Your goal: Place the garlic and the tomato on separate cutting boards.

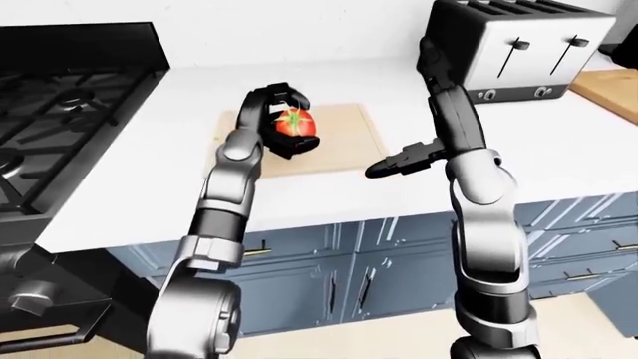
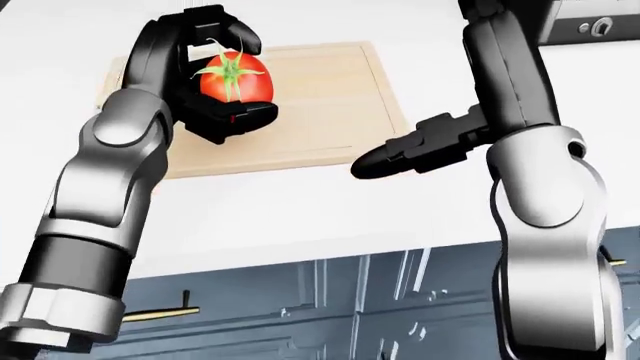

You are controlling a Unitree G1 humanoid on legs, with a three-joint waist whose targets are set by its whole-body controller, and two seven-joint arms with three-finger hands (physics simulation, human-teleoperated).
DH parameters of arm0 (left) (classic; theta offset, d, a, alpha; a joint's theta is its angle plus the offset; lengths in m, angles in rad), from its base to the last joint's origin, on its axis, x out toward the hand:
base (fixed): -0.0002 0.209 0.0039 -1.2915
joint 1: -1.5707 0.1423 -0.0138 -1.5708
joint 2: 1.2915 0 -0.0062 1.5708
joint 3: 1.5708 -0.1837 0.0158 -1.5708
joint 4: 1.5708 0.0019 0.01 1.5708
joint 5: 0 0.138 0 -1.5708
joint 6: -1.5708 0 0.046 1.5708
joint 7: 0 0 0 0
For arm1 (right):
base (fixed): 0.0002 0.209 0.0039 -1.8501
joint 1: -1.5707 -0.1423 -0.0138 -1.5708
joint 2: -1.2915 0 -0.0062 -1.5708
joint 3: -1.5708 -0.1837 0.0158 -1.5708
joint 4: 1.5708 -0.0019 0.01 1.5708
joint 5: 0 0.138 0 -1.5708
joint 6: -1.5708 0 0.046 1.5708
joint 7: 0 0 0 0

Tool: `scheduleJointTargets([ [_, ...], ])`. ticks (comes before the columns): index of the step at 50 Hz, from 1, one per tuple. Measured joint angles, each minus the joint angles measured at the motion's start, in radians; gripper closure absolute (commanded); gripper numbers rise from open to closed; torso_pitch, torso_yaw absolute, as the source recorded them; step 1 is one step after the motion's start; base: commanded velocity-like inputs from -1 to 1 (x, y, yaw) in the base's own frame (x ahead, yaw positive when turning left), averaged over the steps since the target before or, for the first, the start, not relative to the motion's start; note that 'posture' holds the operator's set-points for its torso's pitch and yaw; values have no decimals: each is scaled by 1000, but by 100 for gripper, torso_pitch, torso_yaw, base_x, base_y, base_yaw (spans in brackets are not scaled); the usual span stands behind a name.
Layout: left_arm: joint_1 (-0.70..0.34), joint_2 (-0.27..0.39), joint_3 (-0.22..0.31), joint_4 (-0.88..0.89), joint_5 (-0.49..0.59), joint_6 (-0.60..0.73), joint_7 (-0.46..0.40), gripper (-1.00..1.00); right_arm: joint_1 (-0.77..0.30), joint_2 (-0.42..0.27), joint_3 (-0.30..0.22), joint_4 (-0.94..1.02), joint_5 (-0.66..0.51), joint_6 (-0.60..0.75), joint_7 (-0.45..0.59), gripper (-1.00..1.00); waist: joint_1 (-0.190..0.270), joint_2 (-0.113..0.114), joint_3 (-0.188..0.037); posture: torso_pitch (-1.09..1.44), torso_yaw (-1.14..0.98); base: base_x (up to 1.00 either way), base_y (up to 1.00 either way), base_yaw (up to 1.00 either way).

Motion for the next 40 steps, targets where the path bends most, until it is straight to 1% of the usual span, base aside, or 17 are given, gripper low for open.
scheduleJointTargets([
  [15,-92,5,5,259,25,-138,28,100,-9,3,3,4,1,4,1,-100,-3,1,-10,0,0,0,0,0],
  [23,-116,9,10,356,34,-188,43,100,-25,0,1,18,5,1,1,-100,-3,-2,-15,0,0,0,0,0],
  [33,-133,6,9,415,51,-227,55,100,-24,3,4,24,10,-2,-1,-100,-3,-2,-18,0,0,0,0,0],
  [36,-134,6,11,426,54,-235,55,90,-29,2,4,25,10,0,-1,-100,-4,-1,-18,0,0,0,0,0],
  [37,-134,6,11,428,54,-237,56,80,-29,1,3,26,10,-2,-2,-100,-4,-1,-19,0,0,0,0,0],
  [38,-134,6,11,430,55,-237,56,77,-28,1,2,28,11,-6,-3,-100,-4,-1,-19,0,0,0,0,0],
  [40,-134,6,12,431,56,-237,57,57,-27,1,1,33,12,-11,-6,-100,-5,-1,-18,0,0,0,0,0],
])
